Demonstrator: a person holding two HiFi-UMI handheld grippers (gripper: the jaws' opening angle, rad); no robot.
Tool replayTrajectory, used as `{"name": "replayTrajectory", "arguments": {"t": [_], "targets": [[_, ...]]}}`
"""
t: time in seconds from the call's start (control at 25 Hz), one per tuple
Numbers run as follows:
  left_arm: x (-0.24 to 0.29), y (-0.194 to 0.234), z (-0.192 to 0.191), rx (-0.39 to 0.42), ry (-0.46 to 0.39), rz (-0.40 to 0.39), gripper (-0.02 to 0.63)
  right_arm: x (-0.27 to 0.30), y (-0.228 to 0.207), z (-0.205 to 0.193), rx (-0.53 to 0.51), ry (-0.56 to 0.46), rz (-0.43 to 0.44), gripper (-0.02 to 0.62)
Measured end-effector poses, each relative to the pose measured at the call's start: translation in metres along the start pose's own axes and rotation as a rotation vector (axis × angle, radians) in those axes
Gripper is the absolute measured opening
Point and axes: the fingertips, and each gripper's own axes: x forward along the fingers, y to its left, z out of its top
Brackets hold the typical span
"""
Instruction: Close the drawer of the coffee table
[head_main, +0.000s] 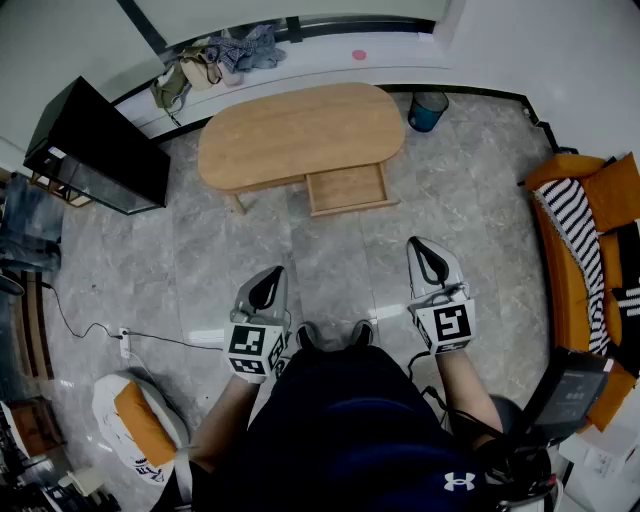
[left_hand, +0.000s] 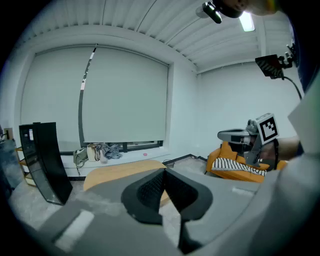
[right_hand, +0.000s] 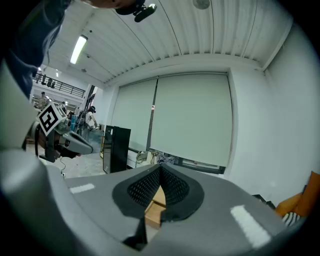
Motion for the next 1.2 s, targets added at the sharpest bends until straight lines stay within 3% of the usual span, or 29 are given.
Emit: {"name": "replayTrajectory", "arguments": {"t": [0.56,0.76,0.96,1.2], "targets": [[0.004,-0.017,0.001,0.017,0.007,0.008,0.002,-0.013,-0.017,-0.017,0.046,0.025,-0.001,0.002],[0.016,-0.029,0.001,0.013,0.000,0.052,0.002,-0.025,-0.041,-0.043,0.079,0.047,0.010,0.002],[0.027,-0.036,0.001,-0.022,-0.012,0.096,0.002,-0.027,-0.056,-0.074,0.012,0.098,0.037,0.003],[0.047,-0.024,-0.011,-0.051,0.023,0.110,0.002,-0.003,-0.075,-0.111,0.058,0.190,0.043,0.003]]}}
